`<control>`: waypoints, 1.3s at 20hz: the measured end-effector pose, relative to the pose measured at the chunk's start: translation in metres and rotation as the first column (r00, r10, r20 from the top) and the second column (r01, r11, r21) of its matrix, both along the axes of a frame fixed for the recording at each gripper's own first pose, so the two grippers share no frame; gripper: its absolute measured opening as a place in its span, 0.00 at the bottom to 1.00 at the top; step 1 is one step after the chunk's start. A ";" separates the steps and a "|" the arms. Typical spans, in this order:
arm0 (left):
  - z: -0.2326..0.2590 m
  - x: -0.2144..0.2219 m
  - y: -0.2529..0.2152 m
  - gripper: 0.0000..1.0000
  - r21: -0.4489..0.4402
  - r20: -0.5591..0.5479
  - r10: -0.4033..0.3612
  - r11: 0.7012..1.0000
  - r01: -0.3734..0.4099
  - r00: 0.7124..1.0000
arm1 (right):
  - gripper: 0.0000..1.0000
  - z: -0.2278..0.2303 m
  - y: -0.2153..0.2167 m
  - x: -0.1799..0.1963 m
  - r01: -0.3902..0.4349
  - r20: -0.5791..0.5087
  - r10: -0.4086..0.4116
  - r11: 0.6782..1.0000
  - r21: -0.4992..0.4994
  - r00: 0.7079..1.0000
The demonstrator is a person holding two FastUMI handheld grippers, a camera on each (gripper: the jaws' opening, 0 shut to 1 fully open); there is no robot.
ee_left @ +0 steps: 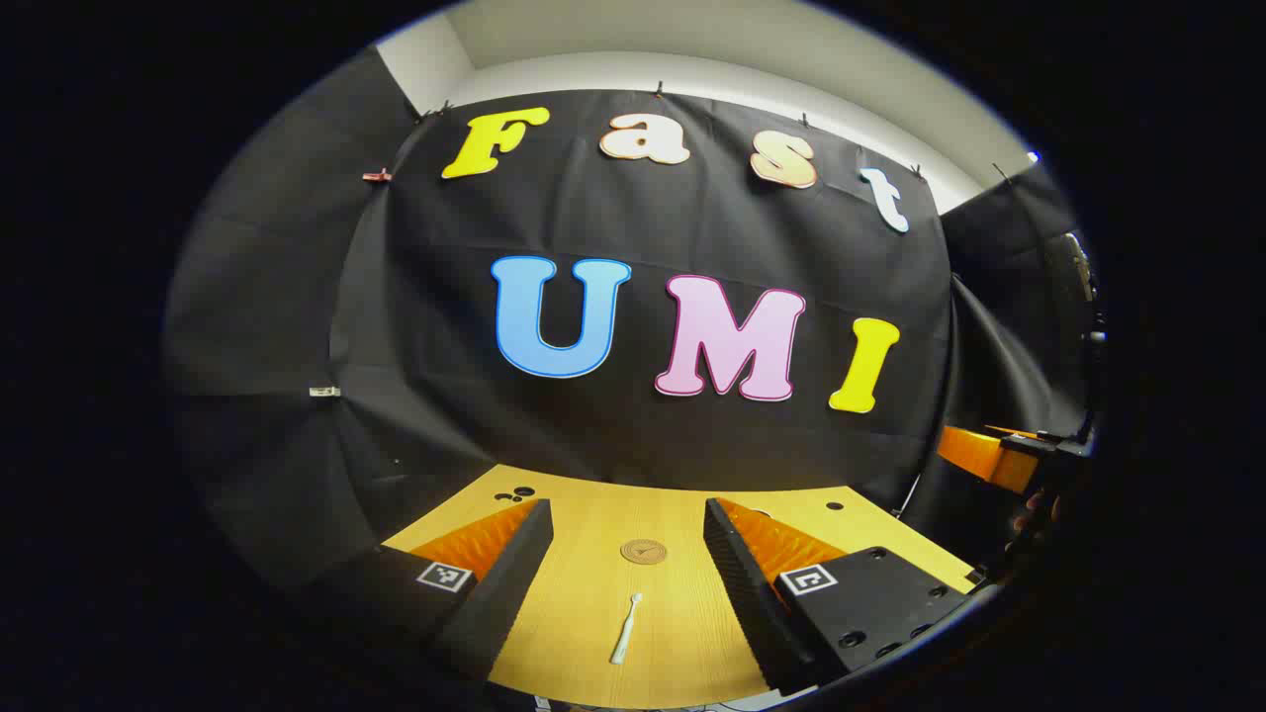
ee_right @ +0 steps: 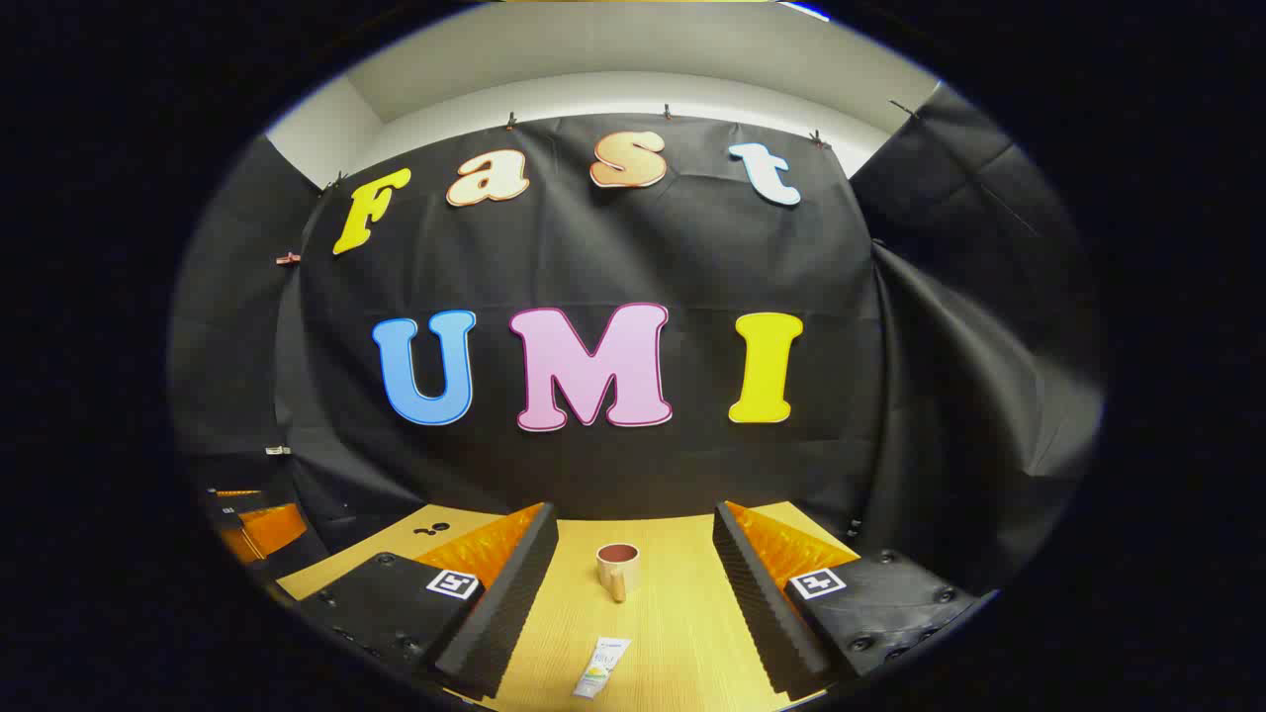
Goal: Put the toothbrush and toothpaste on the desktop into the cup, then pick up the cup and place it on the coaster on the desktop.
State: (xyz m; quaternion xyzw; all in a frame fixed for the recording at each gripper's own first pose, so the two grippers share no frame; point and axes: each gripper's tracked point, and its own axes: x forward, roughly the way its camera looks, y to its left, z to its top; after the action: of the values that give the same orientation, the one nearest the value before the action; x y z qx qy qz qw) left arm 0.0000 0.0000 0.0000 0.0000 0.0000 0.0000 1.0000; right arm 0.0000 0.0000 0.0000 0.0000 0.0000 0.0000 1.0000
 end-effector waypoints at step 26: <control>-0.038 0.056 -0.022 0.97 0.026 -0.118 -0.048 0.998 0.051 0.992 | 0.98 -0.059 -0.011 0.048 -0.023 -0.164 0.029 0.999 0.037 0.986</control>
State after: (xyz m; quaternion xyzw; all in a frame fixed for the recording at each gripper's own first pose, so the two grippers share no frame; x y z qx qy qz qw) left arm 0.0560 -0.0221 -0.0380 0.0144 0.0586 -0.0249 0.9979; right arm 0.0477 -0.0107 -0.0591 0.0173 0.0828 0.0129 0.9963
